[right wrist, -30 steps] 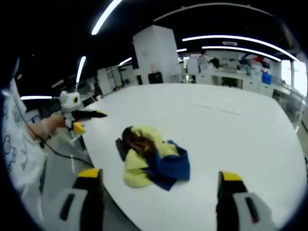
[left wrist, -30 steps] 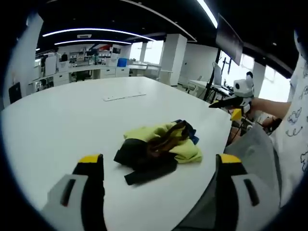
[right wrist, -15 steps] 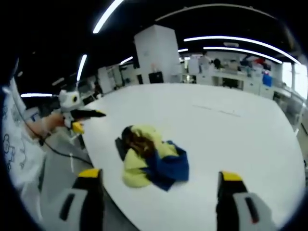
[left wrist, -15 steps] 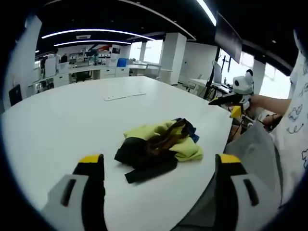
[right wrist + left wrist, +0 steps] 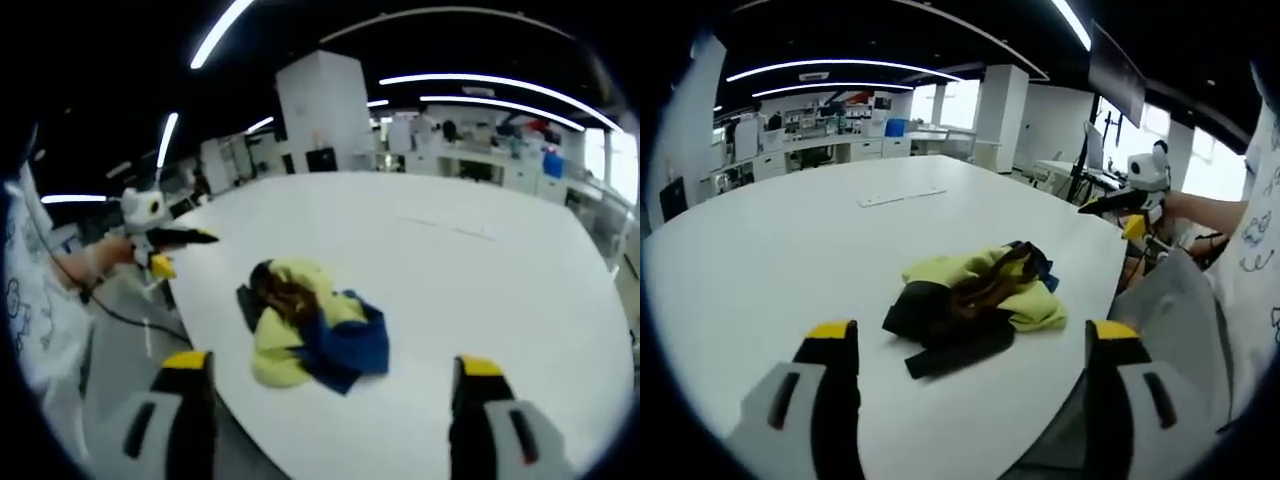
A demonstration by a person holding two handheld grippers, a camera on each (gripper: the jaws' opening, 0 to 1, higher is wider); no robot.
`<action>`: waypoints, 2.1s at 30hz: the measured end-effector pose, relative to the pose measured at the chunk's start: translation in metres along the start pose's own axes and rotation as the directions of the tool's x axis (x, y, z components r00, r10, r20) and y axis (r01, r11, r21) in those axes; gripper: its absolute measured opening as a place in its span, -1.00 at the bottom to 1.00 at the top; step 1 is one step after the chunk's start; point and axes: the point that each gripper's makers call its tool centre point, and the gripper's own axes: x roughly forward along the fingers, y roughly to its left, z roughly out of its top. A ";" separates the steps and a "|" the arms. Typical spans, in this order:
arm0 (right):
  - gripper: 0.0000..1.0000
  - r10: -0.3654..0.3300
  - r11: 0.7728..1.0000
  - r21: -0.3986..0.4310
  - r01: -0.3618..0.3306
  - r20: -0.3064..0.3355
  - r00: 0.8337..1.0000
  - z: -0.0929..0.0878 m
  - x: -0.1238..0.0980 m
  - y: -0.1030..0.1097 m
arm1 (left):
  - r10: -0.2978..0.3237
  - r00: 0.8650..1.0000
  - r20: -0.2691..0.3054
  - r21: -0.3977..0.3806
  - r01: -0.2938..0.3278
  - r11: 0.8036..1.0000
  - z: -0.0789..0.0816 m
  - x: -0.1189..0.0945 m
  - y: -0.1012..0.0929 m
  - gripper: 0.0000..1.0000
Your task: Fold the garment on the visible template until the final outline fits inside the template.
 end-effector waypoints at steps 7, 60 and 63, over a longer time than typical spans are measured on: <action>0.99 -0.019 1.000 0.003 0.019 -0.009 1.000 -0.005 -0.004 -0.004 | -0.010 1.000 -0.010 0.000 0.010 1.000 -0.003 0.002 -0.002 0.72; 0.10 0.011 0.992 -0.119 -0.030 -0.156 0.988 -0.017 0.049 -0.021 | 0.041 0.997 -0.069 0.159 -0.030 0.987 -0.017 0.034 0.028 -0.20; 0.03 0.019 0.991 -0.126 -0.040 -0.160 0.987 -0.017 0.054 -0.020 | 0.035 0.993 -0.109 0.239 -0.008 0.971 -0.021 0.041 0.028 -0.30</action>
